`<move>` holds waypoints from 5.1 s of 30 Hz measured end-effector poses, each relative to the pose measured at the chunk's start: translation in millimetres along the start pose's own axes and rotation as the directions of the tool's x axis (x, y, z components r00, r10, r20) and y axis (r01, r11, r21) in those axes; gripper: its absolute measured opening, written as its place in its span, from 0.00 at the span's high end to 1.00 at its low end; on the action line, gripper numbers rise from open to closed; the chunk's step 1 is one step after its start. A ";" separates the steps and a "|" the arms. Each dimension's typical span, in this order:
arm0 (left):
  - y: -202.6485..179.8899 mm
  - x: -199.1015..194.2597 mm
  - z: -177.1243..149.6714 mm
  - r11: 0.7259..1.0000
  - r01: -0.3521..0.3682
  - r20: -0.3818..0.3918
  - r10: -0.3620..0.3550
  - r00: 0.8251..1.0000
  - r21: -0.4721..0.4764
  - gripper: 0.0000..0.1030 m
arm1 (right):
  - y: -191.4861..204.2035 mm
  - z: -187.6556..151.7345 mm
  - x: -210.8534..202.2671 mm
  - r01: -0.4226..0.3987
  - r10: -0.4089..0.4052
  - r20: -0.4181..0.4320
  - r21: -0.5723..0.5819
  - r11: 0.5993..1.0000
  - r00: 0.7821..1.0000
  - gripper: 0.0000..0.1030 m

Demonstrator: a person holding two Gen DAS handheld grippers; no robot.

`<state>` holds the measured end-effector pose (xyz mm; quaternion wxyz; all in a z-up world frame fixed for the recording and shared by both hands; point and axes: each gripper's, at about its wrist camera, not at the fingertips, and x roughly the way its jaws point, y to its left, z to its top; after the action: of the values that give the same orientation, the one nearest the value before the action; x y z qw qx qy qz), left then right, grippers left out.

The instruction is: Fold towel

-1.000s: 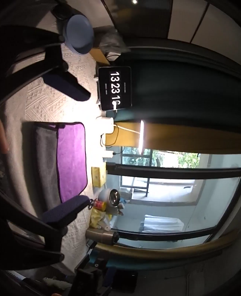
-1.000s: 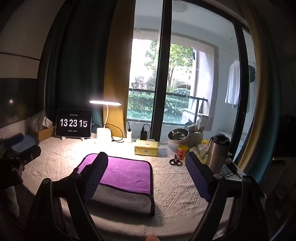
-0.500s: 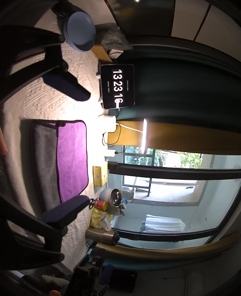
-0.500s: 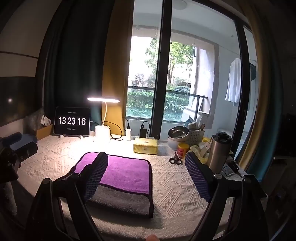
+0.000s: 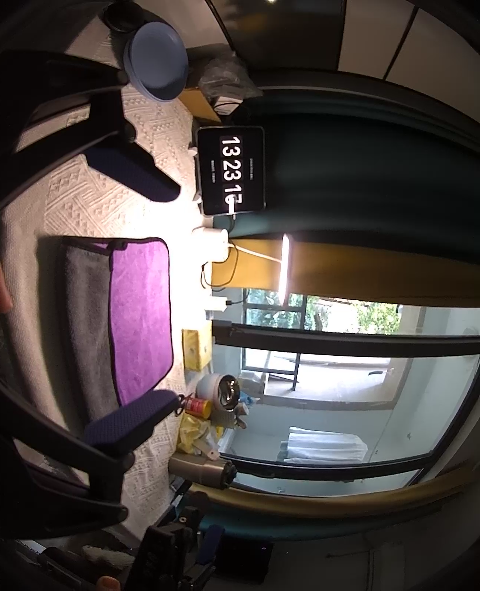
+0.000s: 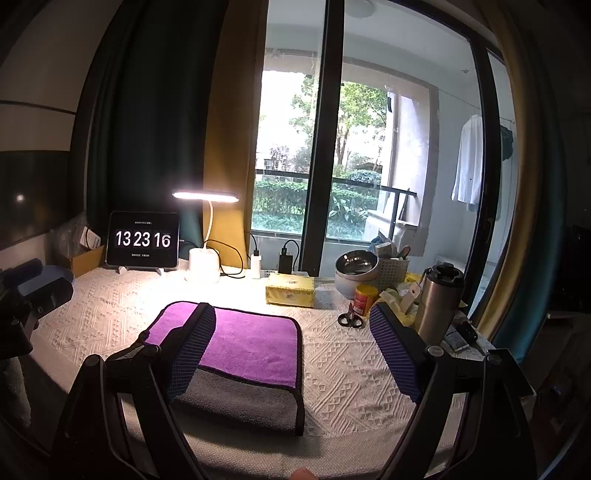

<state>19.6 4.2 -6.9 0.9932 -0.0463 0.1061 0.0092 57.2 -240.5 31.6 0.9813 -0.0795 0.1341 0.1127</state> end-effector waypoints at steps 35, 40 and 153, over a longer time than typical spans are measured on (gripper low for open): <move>-0.5 16.6 4.2 1.000 0.010 -0.058 -0.009 0.998 0.009 0.01 | -5.7 -2.3 6.7 -0.006 0.006 -0.014 0.004 1.000 1.000 0.15; 3.0 39.7 -3.0 1.000 0.002 -0.127 -0.001 0.992 0.012 0.01 | -10.3 -7.1 20.4 -0.012 0.012 -0.049 0.010 1.000 0.999 0.15; 59.9 211.0 -19.3 0.999 -0.018 -0.362 0.003 0.932 -0.037 0.93 | -16.6 -23.3 219.4 -0.161 0.155 -0.248 -0.006 0.987 0.956 0.93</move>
<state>220.1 63.8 -75.7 0.9556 -0.0664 0.2871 0.0079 261.4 -216.9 -50.2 0.9437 -0.0948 0.2594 0.1818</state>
